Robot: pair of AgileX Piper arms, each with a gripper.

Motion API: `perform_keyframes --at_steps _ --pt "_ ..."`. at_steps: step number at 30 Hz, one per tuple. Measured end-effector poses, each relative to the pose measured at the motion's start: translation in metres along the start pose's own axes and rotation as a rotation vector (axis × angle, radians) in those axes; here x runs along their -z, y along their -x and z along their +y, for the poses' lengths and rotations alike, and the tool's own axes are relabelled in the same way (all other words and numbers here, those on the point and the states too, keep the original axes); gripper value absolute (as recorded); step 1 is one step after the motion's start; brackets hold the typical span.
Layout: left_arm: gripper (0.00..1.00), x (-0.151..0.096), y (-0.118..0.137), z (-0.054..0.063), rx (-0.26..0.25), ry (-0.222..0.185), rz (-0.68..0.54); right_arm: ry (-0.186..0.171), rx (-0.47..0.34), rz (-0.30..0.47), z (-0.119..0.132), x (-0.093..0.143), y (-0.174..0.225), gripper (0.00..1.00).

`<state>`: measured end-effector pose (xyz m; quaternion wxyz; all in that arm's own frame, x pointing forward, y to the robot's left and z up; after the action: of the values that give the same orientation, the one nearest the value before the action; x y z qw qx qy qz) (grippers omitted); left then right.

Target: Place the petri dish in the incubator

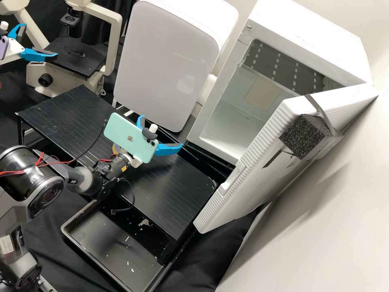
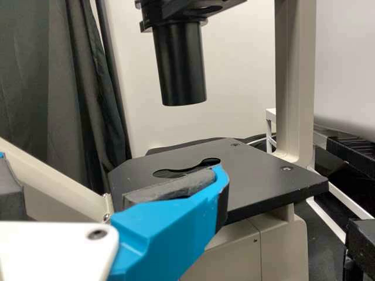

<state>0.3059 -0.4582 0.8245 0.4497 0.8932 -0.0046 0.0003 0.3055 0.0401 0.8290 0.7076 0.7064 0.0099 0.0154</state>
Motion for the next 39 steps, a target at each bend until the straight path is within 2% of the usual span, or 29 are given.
perform_keyframes --at_steps 10,15,17,22,26,31,33,39 --pt "1.0 0.0 0.0 0.0 0.0 0.0 0.0 0.0 0.0 0.0 0.0 0.0 0.0 1.0" --pt "1.0 0.0 0.0 0.0 0.0 0.0 0.0 0.002 0.001 0.002 -0.001 -0.001 0.012 1.0" --pt "1.0 0.0 0.0 0.0 0.0 0.0 0.0 0.008 -0.006 0.027 0.0 0.0 0.024 1.0" --pt "1.0 0.0 0.0 0.0 0.0 0.0 0.0 -0.019 -0.044 0.101 0.0 0.004 0.054 1.0" --pt "1.0 0.0 0.0 0.0 0.0 0.0 0.0 -0.017 -0.06 0.162 -0.002 0.008 0.079 1.0" --pt "1.0 0.0 0.0 0.0 0.0 0.0 0.0 -0.019 -0.002 0.194 -0.018 0.012 0.098 1.0" --pt "1.0 0.0 0.0 0.0 0.0 0.0 0.0 -0.006 0.037 0.189 -0.026 0.011 0.103 1.0" --pt "1.0 0.0 0.0 0.0 0.0 0.0 0.0 -0.001 0.114 0.154 -0.042 0.005 0.11 1.0"
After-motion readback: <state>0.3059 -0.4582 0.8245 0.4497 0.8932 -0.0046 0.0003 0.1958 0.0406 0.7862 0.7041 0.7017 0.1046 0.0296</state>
